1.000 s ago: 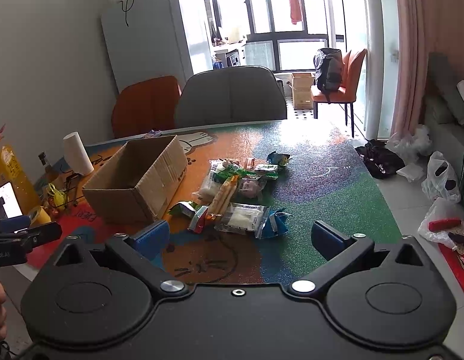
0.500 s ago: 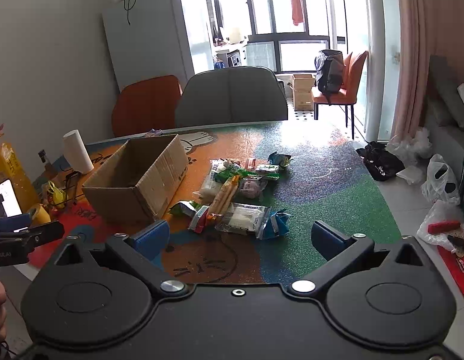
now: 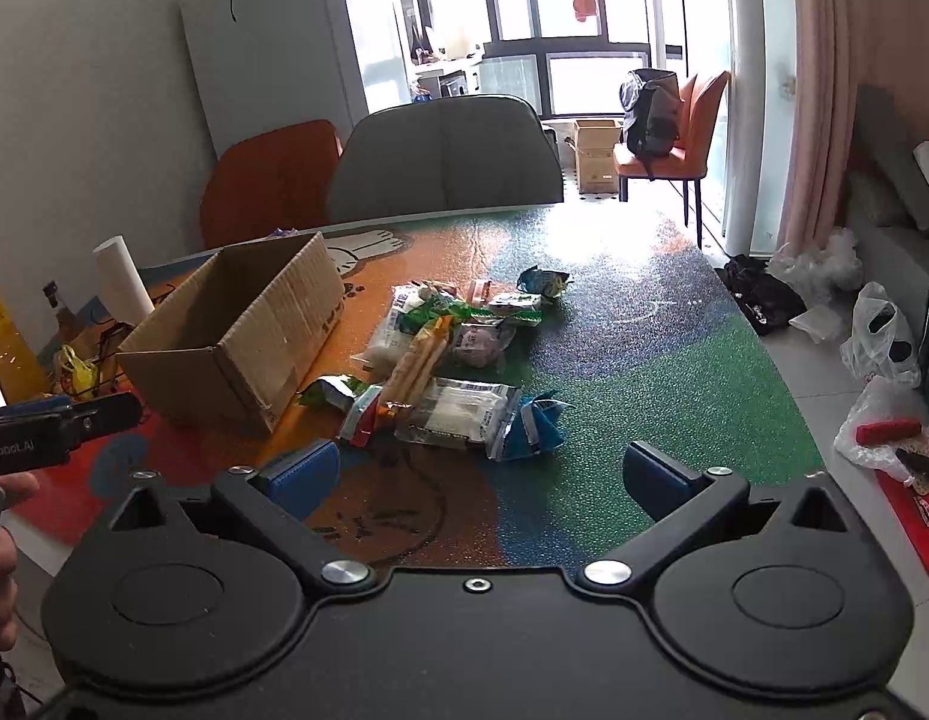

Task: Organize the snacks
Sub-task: 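Grasp the tan stick snack with the left tool while the right tool grasps the blue packet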

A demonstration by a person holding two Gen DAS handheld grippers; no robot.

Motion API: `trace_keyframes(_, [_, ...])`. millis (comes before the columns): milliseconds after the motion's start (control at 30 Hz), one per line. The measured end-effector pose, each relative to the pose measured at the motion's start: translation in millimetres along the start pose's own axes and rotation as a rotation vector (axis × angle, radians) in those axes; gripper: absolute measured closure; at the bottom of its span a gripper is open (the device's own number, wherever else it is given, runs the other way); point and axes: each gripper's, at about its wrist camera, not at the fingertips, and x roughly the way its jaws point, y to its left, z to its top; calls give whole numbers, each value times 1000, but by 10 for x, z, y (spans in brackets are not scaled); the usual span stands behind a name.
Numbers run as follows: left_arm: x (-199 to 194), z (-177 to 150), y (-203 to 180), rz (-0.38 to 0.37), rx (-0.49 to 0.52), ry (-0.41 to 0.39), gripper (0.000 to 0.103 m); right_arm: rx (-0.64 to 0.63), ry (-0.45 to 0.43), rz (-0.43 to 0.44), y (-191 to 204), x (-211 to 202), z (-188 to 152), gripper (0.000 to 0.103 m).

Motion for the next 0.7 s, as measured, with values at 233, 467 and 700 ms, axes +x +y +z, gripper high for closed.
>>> trace_keyframes(233, [254, 44, -170, -64, 21, -26, 0, 33, 1, 25, -216, 226, -28, 0])
trace_keyframes(467, [525, 84, -366, -109, 39, -26, 5, 66, 21, 60, -357, 466, -35, 24])
trace_keyframes(700, [898, 109, -503, -134, 38, 36, 21, 101, 72, 66, -484, 819, -63, 35])
